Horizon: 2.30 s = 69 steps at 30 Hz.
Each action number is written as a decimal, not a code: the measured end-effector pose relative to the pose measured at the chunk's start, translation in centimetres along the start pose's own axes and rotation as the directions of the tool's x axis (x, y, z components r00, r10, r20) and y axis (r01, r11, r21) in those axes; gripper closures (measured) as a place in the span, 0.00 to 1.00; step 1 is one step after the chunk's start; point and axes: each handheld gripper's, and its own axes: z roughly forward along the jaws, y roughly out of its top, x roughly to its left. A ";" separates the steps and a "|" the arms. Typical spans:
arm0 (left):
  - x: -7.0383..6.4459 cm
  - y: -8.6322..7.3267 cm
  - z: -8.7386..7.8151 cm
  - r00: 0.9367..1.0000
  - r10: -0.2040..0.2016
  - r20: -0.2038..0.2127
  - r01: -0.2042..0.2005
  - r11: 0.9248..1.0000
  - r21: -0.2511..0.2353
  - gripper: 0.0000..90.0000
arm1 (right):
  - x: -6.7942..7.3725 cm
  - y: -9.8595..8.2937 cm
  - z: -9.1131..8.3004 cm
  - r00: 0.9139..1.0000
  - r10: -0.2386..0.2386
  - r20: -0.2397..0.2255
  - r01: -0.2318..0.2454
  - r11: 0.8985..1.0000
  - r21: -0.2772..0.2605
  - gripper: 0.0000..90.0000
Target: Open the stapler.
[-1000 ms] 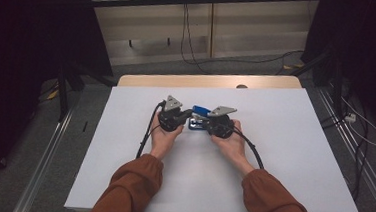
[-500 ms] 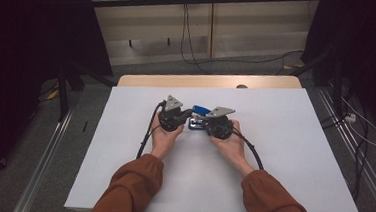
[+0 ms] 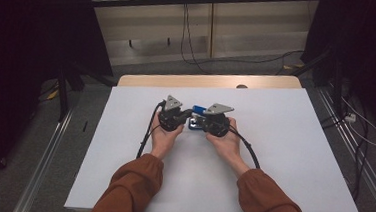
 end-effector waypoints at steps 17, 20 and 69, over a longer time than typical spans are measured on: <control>0.0 -0.1 0.0 1.000 -0.013 0.002 0.013 1.000 0.009 1.00 | 0.2 0.0 0.8 0.999 0.038 0.038 -0.036 0.999 -0.034 1.00; 0.1 -0.1 0.0 1.000 -0.002 0.002 0.002 1.000 0.018 1.00 | 0.2 0.0 0.8 0.999 0.039 0.037 -0.038 0.999 -0.034 1.00; 0.5 -1.1 1.2 1.000 0.011 0.015 -0.012 0.998 0.062 1.00 | 0.0 0.0 0.7 0.997 0.048 0.060 -0.045 0.998 -0.052 1.00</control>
